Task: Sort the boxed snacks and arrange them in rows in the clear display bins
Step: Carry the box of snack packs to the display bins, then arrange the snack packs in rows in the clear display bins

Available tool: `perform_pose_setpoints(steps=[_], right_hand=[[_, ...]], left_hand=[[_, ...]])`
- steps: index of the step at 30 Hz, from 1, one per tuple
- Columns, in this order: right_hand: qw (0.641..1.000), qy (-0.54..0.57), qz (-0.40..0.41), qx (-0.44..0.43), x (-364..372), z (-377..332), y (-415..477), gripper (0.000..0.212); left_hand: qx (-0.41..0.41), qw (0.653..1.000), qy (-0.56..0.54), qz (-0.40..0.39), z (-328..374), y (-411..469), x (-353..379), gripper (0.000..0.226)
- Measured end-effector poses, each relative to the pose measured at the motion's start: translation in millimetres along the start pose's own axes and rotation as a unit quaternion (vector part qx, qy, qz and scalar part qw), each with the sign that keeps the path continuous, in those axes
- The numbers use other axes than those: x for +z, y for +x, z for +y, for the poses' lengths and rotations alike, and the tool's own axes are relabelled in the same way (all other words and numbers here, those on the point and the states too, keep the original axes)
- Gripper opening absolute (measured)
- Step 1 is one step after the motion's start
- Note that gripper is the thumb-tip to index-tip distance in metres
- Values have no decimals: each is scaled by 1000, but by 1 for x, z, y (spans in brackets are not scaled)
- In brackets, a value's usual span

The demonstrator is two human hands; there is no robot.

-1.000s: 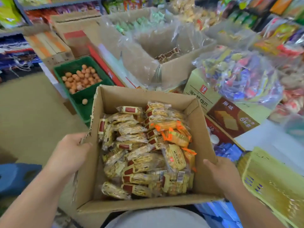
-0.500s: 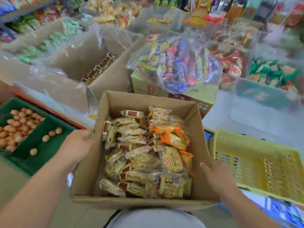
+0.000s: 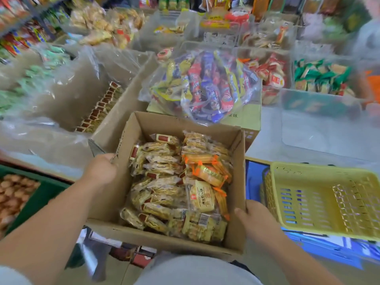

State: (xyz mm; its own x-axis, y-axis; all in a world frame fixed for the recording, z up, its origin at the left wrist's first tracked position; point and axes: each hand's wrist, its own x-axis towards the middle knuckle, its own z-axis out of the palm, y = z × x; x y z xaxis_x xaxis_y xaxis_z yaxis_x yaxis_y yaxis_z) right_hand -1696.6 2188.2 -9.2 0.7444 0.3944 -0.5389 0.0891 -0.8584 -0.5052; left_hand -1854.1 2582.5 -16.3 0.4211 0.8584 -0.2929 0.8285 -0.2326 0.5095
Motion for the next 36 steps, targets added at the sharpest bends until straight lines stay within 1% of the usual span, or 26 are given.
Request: perform_pose_setpoints(steps=[3, 7, 9, 11, 13, 14, 15, 16, 17, 18, 19, 20, 21, 22, 23, 25, 26, 28, 30, 31, 33, 34, 35, 36], right_hand=[[999, -18, 28, 25, 18, -10, -3, 36], [997, -34, 52, 43, 32, -19, -1, 34], [996, -36, 63, 55, 37, -20, -1, 32], [995, -8, 79, 62, 41, -17, -3, 34], [994, 11, 91, 62, 45, -16, -6, 34], [993, 10, 99, 61, 46, -17, -8, 28], [993, 10, 105, 53, 48, -19, -11, 15], [991, -6, 128, 43, 50, -20, -13, 21], [982, -42, 182, 8, 51, -22, -15, 48], [966, -90, 237, -43, 49, -25, -17, 68], [942, -138, 285, -110, 46, -29, -17, 78], [919, -179, 304, -176, 41, -36, -15, 82], [906, -224, 281, -222, 34, -42, -10, 87], [903, -267, 236, -239, 29, -46, -2, 95], [899, -318, 185, -236, 22, -51, 9, 105], [876, -420, 104, -213, 11, -59, 34, 129], [865, -456, 73, -197, 7, -62, 46, 139], [854, -489, 25, -174, 1, -68, 68, 153], [840, -514, -3, -175, 0, -72, 83, 157], [821, -538, -4, -188, 2, -74, 88, 157], [775, -585, 17, -240, 9, -74, 97, 155], [762, -589, 26, -266, 12, -72, 101, 152], [763, -580, 23, -285, 14, -72, 104, 149], [774, -558, 9, -299, 16, -73, 108, 145]], left_hand=[[11, 1000, 5, -23, -5, 24, 1, 34], [1, 999, 22, -48, -14, 41, 4, 49], [17, 999, 27, -44, -15, 39, 4, 49], [50, 998, 27, -28, -15, 32, 0, 47], [102, 995, 23, -4, -12, 18, -7, 48], [138, 990, 35, 13, -10, 7, -9, 50], [178, 982, 57, 33, -9, -5, -10, 53], [216, 972, 76, 48, -8, -20, -10, 55], [249, 963, 86, 54, -8, -35, -8, 55], [276, 956, 87, 46, -10, -50, -4, 54], [296, 951, 87, 25, -13, -64, 0, 52], [306, 948, 87, -5, -17, -77, 6, 51], [304, 948, 88, -39, -21, -87, 13, 50], [298, 947, 93, -67, -24, -95, 19, 50], [295, 946, 109, -84, -27, -102, 25, 50], [297, 938, 159, -84, -31, -110, 34, 47], [296, 935, 181, -77, -32, -114, 36, 46], [280, 936, 203, -66, -32, -119, 36, 54], [259, 941, 211, -56, -29, -122, 37, 60], [249, 943, 217, -51, -26, -123, 38, 60], [233, 947, 218, -44, -20, -122, 40, 61], [222, 950, 217, -43, -18, -121, 41, 62], [211, 952, 217, -43, -16, -121, 42, 63], [202, 953, 220, -42, -16, -122, 42, 65]])
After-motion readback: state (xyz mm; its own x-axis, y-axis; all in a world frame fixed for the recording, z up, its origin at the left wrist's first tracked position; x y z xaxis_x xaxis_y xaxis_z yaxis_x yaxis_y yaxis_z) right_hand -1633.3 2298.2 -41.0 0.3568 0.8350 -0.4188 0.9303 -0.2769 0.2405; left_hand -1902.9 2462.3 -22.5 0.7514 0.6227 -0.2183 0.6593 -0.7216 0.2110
